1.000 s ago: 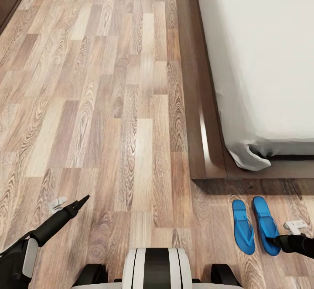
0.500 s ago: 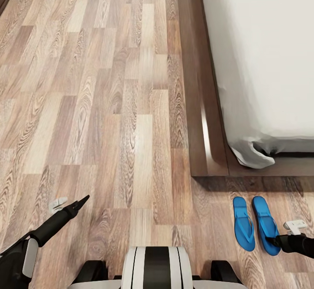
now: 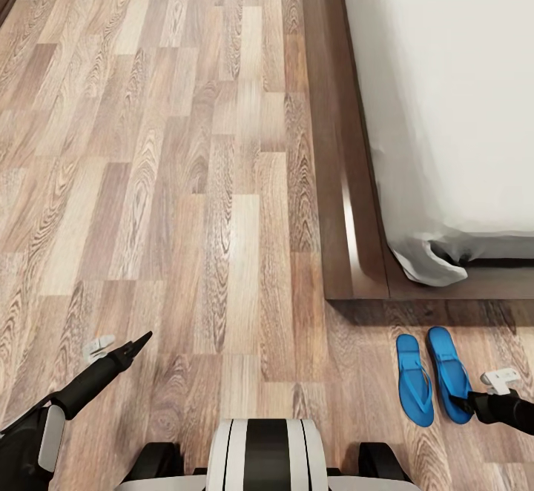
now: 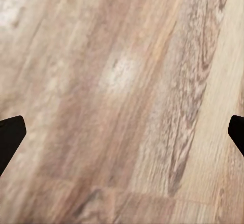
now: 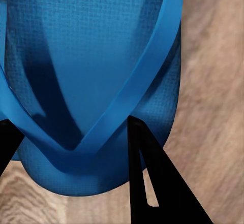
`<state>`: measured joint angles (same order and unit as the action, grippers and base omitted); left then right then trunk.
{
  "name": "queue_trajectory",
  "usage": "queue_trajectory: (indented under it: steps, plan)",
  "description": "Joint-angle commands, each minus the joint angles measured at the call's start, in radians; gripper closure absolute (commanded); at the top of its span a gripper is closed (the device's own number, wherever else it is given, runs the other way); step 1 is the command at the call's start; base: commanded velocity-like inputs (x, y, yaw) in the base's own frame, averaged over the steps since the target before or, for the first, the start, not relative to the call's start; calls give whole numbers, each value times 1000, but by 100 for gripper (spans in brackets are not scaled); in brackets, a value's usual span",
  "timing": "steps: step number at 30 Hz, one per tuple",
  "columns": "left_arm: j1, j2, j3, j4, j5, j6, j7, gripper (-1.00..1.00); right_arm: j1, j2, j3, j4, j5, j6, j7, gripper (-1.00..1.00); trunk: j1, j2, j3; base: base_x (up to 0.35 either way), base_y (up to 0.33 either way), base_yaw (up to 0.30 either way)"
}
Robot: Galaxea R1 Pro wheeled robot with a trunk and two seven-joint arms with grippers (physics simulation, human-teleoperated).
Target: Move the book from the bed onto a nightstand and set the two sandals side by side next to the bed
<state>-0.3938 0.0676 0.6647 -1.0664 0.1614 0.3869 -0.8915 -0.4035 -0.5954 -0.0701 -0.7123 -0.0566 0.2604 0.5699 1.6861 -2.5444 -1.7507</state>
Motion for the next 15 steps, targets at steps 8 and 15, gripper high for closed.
queue_trajectory:
  steps: [8, 15]
  plan:
    - [0, 0, 1, 0, 6, 9, -3, -100, 0, 0, -2, -1, -6, 9, 2, 100, 3, -2, -24, 0, 0, 0]
    - [0, 0, 1, 0, 6, 9, -3, -100, 0, 0, -2, -1, -6, 9, 3, 100, 6, -3, -51, 0, 0, 0]
